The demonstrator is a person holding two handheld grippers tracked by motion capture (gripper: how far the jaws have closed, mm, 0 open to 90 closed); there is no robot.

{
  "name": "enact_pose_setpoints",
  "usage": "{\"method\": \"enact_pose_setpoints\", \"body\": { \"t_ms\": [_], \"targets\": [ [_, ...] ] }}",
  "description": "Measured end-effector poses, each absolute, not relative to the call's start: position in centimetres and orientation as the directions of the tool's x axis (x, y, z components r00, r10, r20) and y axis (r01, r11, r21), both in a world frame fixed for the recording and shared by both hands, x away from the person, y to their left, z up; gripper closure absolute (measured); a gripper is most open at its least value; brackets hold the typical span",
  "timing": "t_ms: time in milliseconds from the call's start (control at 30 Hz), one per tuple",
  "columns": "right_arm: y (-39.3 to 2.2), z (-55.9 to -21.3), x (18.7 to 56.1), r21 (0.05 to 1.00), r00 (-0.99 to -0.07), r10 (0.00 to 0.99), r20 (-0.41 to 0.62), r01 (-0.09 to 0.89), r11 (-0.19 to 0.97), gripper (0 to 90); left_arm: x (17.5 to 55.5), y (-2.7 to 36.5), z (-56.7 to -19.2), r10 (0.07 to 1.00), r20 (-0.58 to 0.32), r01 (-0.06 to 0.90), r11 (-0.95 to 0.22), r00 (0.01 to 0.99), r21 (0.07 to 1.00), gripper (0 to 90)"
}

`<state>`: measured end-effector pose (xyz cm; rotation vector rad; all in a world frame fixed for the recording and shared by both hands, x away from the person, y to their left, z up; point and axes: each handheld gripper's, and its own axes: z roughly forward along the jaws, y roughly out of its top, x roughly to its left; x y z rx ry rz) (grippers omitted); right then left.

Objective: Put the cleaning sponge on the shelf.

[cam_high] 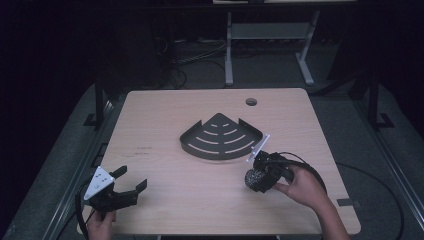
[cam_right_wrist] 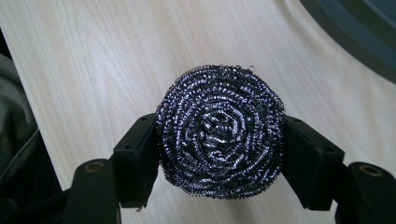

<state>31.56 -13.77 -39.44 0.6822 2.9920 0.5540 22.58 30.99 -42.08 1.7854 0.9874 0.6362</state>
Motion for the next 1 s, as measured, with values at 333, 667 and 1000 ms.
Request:
{"method": "enact_pose_setpoints", "body": {
  "t_ms": [333,667,1000],
  "targets": [
    [-13.2,-38.5,32.4,0.348,-0.909,0.411,0.066,0.407,0.845,33.1,22.6,31.1,-42.0,0.845,-0.008,0.341,-0.208,0.535,0.917,13.2],
    [-12.3,-37.7,33.4,0.34,-0.915,0.398,0.067,0.396,0.853,33.2,22.6,31.1,-42.0,0.846,-0.011,0.341,-0.204,0.534,0.918,13.3],
    [-11.3,-37.0,34.3,0.332,-0.92,0.386,0.067,0.385,0.861,33.1,22.6,31.1,-42.0,0.845,-0.008,0.338,-0.205,0.534,0.919,13.3]
  ]
}}
